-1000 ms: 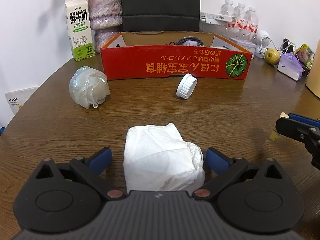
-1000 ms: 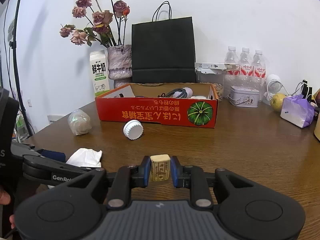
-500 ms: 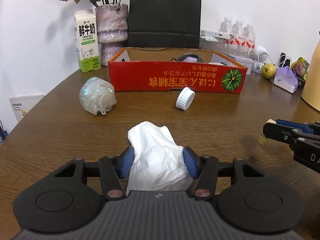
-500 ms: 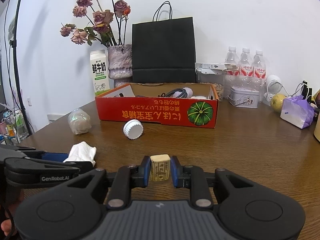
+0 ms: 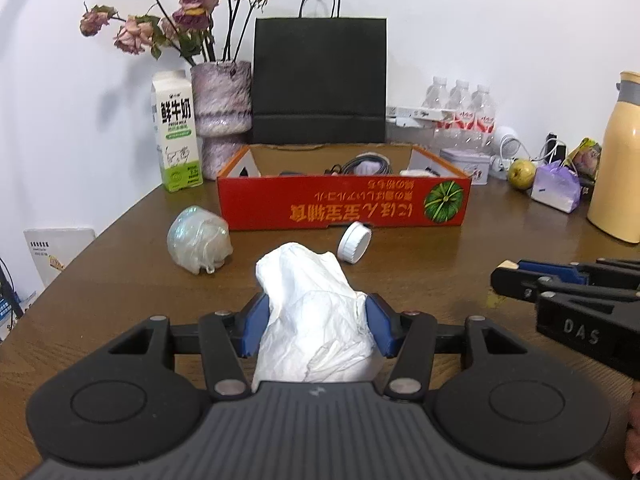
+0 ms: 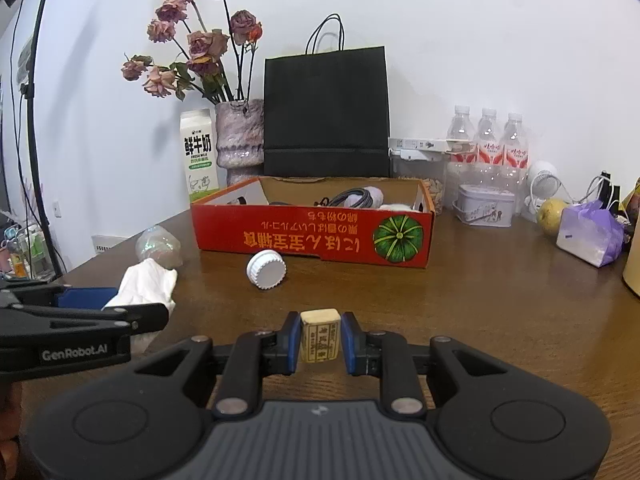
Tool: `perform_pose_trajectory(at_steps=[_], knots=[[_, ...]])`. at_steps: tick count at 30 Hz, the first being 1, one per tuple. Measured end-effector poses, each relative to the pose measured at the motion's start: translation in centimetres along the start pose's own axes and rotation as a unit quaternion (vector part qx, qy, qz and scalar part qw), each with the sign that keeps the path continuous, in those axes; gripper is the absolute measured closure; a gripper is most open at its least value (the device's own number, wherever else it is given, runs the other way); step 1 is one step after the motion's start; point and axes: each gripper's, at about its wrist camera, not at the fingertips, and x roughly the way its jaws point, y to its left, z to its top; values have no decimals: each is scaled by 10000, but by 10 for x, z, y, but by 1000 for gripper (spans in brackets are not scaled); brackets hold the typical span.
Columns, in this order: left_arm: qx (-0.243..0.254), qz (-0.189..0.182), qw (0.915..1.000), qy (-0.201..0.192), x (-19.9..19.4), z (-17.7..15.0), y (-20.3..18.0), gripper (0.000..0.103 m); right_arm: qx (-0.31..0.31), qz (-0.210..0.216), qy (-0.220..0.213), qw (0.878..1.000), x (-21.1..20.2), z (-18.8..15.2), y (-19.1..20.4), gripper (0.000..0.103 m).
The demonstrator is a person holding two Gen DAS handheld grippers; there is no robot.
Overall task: Organize objects
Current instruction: 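Carry the white tissue and gold block in both grippers toward the red box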
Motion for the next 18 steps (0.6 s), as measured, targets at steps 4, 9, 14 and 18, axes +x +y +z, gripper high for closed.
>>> perform_pose_trajectory(at_steps=[4, 9, 14, 18], knots=[[-20, -37, 9999, -121, -3, 10, -1, 49, -48, -41, -69, 10000, -1, 4, 2, 83], [-54, -74, 9995, -302, -5, 25, -1, 49, -44, -104, -172, 9998, -1, 14, 2, 83], [-78, -100, 9988, -464, -4, 41, 0, 49, -94, -151, -317, 9993, 2, 29, 4, 83], [-109, -109, 9983, -568, -1, 52, 1, 49, -118, -150, -394, 9990, 8, 40, 6, 83]])
